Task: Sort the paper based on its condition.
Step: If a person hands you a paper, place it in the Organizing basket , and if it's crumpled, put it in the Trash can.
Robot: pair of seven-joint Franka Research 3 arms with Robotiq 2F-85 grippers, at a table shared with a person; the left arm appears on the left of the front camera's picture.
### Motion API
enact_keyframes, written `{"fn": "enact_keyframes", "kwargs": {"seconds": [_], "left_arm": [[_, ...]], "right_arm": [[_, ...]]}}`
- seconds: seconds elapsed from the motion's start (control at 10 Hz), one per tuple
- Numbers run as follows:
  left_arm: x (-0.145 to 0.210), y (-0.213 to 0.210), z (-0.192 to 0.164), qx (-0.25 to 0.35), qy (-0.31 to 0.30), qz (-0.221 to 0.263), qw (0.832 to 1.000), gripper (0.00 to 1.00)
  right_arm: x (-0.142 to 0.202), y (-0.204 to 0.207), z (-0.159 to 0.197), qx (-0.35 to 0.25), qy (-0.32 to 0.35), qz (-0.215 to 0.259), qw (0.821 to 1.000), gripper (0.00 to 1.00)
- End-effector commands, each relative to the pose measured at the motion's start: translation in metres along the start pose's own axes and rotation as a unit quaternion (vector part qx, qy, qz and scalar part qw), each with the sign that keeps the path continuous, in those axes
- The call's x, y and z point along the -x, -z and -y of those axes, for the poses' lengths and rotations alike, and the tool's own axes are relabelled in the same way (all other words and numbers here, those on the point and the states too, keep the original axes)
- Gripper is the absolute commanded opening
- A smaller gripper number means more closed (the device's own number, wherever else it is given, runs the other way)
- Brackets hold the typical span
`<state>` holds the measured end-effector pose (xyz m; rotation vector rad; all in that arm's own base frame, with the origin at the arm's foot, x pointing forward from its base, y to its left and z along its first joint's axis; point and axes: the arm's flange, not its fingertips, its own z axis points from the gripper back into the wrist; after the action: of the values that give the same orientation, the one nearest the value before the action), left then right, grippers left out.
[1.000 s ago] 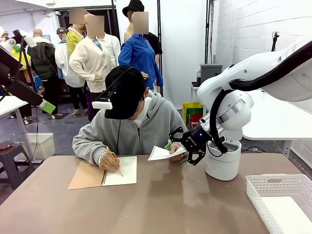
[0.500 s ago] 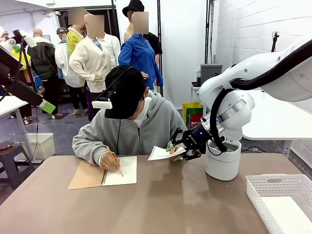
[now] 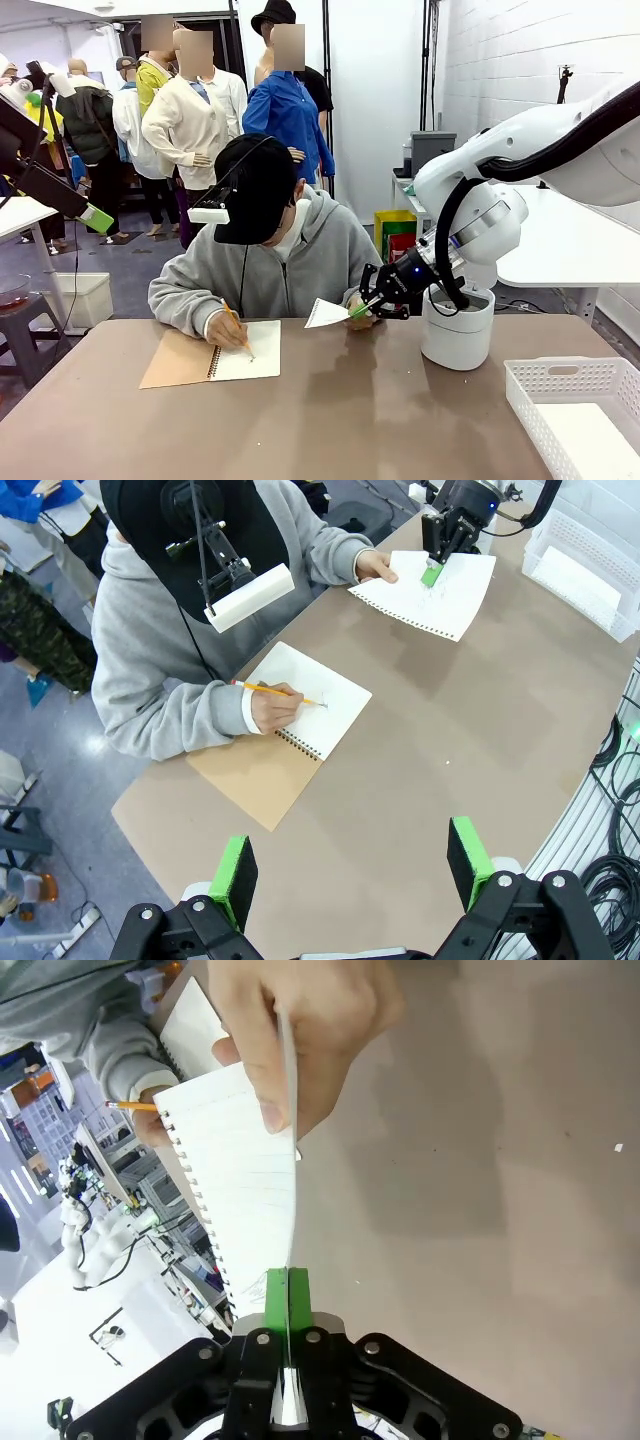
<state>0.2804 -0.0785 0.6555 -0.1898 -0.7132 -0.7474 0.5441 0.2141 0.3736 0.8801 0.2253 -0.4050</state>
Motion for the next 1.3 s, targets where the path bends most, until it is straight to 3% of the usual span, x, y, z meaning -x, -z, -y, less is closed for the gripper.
{"fn": "enact_keyframes", "kwargs": {"seconds": [0.0, 0.2, 0.4, 0.8, 0.9, 1.1, 1.2], "left_arm": [[0.0, 0.0, -0.001, 0.004, -0.001, 0.003, 1.0, 1.0], [0.0, 0.0, -0.001, 0.004, -0.001, 0.003, 1.0, 1.0], [0.0, 0.0, -0.001, 0.004, -0.001, 0.003, 1.0, 1.0], [0.0, 0.0, -0.001, 0.004, -0.001, 0.003, 1.0, 1.0], [0.0, 0.0, -0.001, 0.004, -0.001, 0.003, 1.0, 1.0], [0.0, 0.0, -0.001, 0.004, -0.001, 0.003, 1.0, 1.0], [0.0, 0.0, -0.001, 0.004, -0.001, 0.003, 1.0, 1.0]], "right_arm": [[0.004, -0.005, -0.001, -0.03, -0.021, -0.019, 0.999, 0.0], [0.01, -0.011, -0.009, -0.038, -0.035, -0.023, 0.998, 0.0], [0.031, -0.034, -0.033, -0.023, -0.101, -0.037, 0.994, 0.0], [0.101, -0.106, -0.09, 0.057, -0.275, -0.069, 0.957, 0.0], [0.119, -0.129, -0.1, 0.07, -0.305, -0.063, 0.948, 0.0], [0.149, -0.173, -0.109, 0.109, -0.353, 0.011, 0.929, 0.0], [0.163, -0.193, -0.109, 0.141, -0.395, 0.03, 0.908, 0.0]]}}
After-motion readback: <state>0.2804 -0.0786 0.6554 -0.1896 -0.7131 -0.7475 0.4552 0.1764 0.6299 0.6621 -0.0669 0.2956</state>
